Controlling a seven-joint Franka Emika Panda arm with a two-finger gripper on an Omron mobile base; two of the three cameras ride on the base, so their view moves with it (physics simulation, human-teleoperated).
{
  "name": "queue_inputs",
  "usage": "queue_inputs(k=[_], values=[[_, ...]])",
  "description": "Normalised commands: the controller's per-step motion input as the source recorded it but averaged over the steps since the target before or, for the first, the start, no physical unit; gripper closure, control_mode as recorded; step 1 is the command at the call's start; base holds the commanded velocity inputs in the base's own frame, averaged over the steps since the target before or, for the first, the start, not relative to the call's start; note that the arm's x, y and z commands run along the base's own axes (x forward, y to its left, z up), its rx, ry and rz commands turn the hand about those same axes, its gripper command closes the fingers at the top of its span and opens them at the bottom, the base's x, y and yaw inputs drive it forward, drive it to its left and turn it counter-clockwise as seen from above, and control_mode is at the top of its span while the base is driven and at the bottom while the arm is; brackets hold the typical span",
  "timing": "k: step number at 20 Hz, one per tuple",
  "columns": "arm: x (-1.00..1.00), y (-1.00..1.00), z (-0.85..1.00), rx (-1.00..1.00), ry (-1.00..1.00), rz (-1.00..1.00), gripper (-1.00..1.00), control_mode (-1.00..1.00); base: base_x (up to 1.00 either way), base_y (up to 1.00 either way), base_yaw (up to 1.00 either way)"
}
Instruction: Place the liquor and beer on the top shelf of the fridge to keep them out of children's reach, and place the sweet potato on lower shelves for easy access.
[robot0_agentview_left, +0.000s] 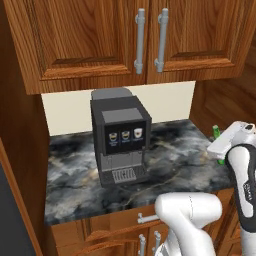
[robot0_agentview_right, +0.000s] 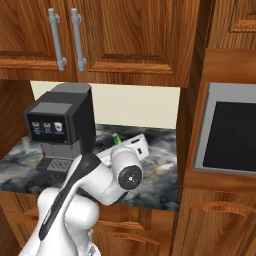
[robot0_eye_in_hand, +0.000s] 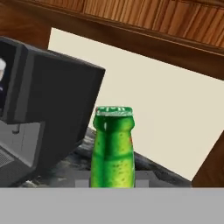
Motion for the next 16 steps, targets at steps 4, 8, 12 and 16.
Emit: queue_inputs(k=[4, 8, 12, 16], values=[[-0.66, 0.39, 0.19, -0.01, 0.0, 0.14, 1.0, -1.0, 0.0, 0.0, 0.0], [-0.53, 0.68, 0.29, 0.0, 0.0, 0.15, 1.0, -1.0, 0.0, 0.0, 0.0], [-0.42, 0.65, 0.18, 0.0, 0.0, 0.14, 1.0, -1.0, 0.0, 0.0, 0.0], [-0.32, 0.26, 0.0, 0.0, 0.0, 0.18, 1.0, -1.0, 0.0, 0.0, 0.0]])
